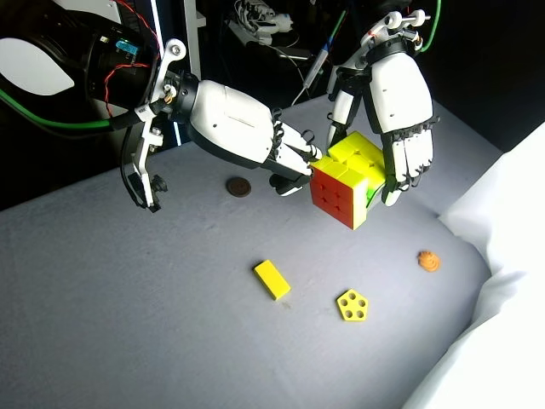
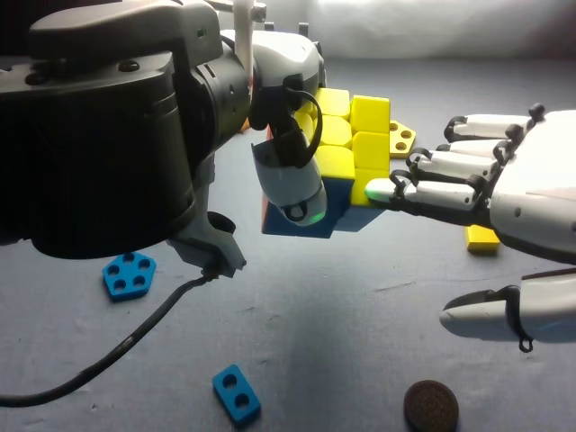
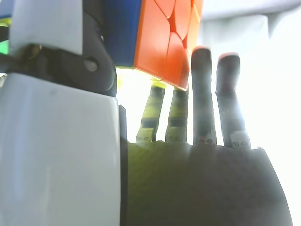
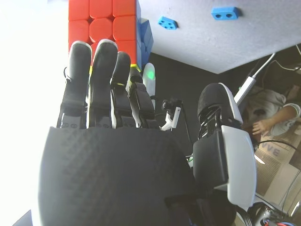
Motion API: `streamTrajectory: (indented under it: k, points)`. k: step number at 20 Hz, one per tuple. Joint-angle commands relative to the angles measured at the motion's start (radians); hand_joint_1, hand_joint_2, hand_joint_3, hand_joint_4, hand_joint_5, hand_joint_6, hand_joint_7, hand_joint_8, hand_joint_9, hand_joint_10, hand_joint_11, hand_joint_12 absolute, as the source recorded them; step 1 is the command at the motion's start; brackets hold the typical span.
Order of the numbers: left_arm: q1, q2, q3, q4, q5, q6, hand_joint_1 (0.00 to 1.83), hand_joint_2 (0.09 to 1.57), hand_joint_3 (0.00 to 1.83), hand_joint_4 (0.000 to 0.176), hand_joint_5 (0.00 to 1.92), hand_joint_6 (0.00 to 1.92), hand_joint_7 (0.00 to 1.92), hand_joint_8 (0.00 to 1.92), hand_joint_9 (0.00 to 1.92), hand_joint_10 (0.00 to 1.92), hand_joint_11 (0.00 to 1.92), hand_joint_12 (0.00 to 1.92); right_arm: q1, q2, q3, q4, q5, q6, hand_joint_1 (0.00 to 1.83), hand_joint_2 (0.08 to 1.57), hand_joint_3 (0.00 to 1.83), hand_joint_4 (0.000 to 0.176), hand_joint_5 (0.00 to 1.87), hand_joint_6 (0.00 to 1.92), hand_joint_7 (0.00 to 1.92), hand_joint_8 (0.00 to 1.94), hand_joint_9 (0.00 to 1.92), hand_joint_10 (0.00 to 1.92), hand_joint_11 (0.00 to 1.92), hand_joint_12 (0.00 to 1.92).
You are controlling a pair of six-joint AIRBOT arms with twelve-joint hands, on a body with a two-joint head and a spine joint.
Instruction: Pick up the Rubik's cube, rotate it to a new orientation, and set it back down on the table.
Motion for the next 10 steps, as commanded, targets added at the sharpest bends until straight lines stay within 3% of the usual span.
streamTrajectory:
  k: [1, 5, 10]
  points:
    - [-0.016, 0.007, -0.006, 0.079, 0.048, -0.021, 1.07, 1.37, 0.00, 0.000, 0.58, 1.53, 0.49, 1.82, 0.24, 1.80, 0.16, 1.92, 0.003, -0.001, 0.002, 0.002, 0.089, -0.005, 0.14, 1.21, 0.00, 0.000, 0.08, 0.00, 0.31, 1.26, 0.18, 1.86, 0.03, 1.92]
    - [-0.014, 0.007, -0.006, 0.079, 0.046, -0.021, 1.10, 1.35, 0.00, 0.000, 0.63, 1.43, 0.51, 1.81, 0.27, 1.79, 0.20, 1.92, 0.006, -0.013, 0.006, 0.058, 0.092, -0.048, 0.12, 1.23, 0.00, 0.000, 0.06, 0.00, 0.30, 1.23, 0.19, 1.82, 0.04, 1.92]
    - [-0.016, 0.007, -0.005, 0.081, 0.046, -0.021, 1.08, 1.36, 0.00, 0.000, 0.60, 1.48, 0.49, 1.84, 0.23, 1.80, 0.17, 1.92, 0.001, -0.028, 0.014, 0.065, 0.092, -0.055, 0.16, 1.22, 0.00, 0.000, 0.05, 0.00, 0.27, 1.22, 0.17, 1.83, 0.07, 1.92]
